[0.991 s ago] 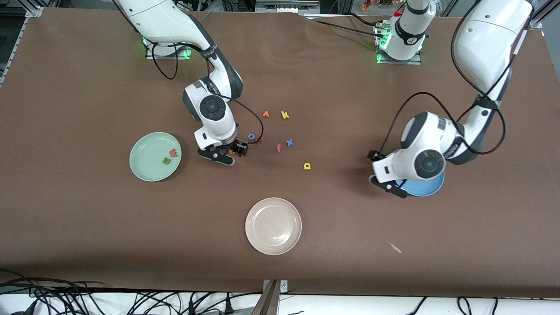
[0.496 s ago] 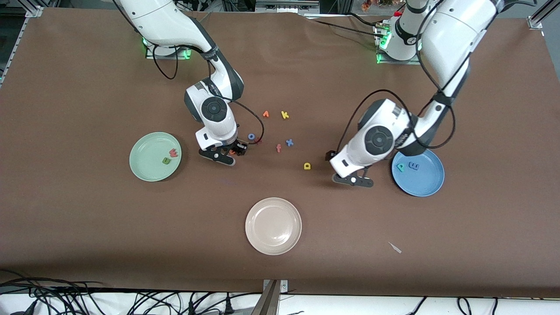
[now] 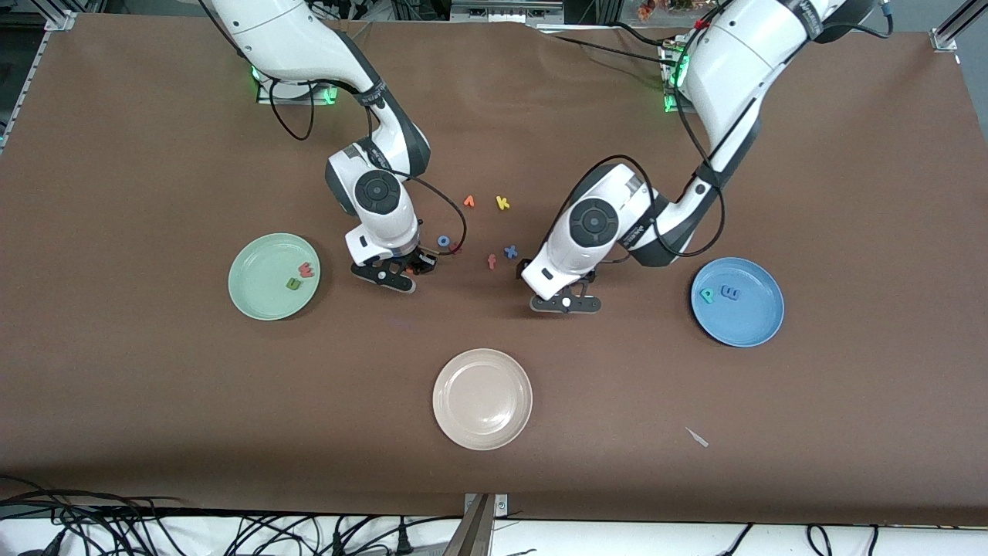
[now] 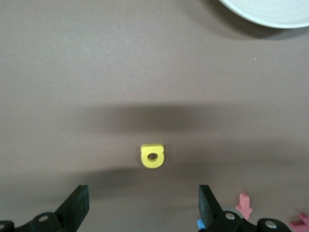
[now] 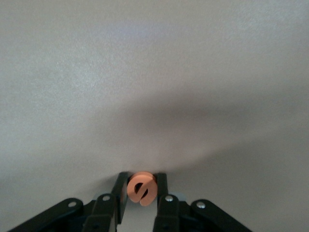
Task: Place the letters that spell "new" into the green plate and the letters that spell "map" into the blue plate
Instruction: 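Grasp the orange letter with the right gripper while the left gripper reaches yellow, then open the right gripper over green plate while the left gripper grasps yellow, then carry yellow letter to blue plate with the left gripper while the right gripper retracts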
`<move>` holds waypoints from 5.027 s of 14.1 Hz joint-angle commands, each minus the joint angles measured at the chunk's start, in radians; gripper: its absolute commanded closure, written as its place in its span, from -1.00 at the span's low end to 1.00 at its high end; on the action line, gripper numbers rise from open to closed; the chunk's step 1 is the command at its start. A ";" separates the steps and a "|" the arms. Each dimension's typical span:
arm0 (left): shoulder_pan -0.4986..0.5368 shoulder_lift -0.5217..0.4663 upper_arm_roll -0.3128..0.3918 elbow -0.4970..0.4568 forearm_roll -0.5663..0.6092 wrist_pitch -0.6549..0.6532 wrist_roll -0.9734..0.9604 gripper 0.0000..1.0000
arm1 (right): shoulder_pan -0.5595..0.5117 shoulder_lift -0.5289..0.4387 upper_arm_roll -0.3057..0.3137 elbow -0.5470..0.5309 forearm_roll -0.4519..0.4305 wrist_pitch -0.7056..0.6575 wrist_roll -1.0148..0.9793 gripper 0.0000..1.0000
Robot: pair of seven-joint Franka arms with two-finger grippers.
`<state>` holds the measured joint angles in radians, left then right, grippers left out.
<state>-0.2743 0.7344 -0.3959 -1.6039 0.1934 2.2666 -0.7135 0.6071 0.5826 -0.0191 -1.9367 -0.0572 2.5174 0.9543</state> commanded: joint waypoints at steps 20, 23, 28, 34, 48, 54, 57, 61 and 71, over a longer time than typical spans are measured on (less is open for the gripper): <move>-0.143 0.138 0.118 0.148 0.098 -0.035 -0.029 -0.14 | -0.001 -0.355 -0.403 -0.328 0.030 -0.081 -0.773 -0.98; -0.151 0.137 0.118 0.148 0.098 -0.061 -0.029 -0.11 | -0.001 -0.357 -0.401 -0.186 0.060 -0.262 -0.776 -0.98; -0.152 0.141 0.118 0.148 0.098 -0.061 -0.027 0.13 | -0.001 -0.397 -0.401 0.051 0.074 -0.564 -0.782 -0.99; -0.145 0.141 0.118 0.148 0.098 -0.061 -0.018 0.43 | -0.001 -0.474 -0.400 0.257 0.066 -0.836 -0.784 -0.99; -0.050 0.085 0.104 0.170 0.048 -0.249 0.207 0.55 | -0.361 -0.481 -0.104 0.343 0.063 -0.893 -0.792 -1.00; 0.075 -0.001 0.108 0.168 0.004 -0.418 0.500 0.55 | -0.511 -0.503 0.025 0.344 0.073 -0.917 -0.793 -1.00; 0.176 -0.026 0.111 0.167 0.006 -0.490 0.722 0.55 | -0.507 -0.501 0.031 0.351 0.076 -0.917 -0.789 -1.00; 0.314 -0.030 0.117 0.154 0.033 -0.548 0.989 0.54 | -0.511 -0.506 0.005 0.364 0.082 -0.966 -0.834 -1.00; 0.426 -0.049 0.121 0.170 0.119 -0.594 1.083 -1.00 | -0.507 -0.500 0.015 0.386 0.117 -0.968 -0.821 -1.00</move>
<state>0.1329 0.7328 -0.2700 -1.4357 0.2929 1.7064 0.3632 0.1079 0.0839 -0.0081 -1.5645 0.0386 1.5668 0.1418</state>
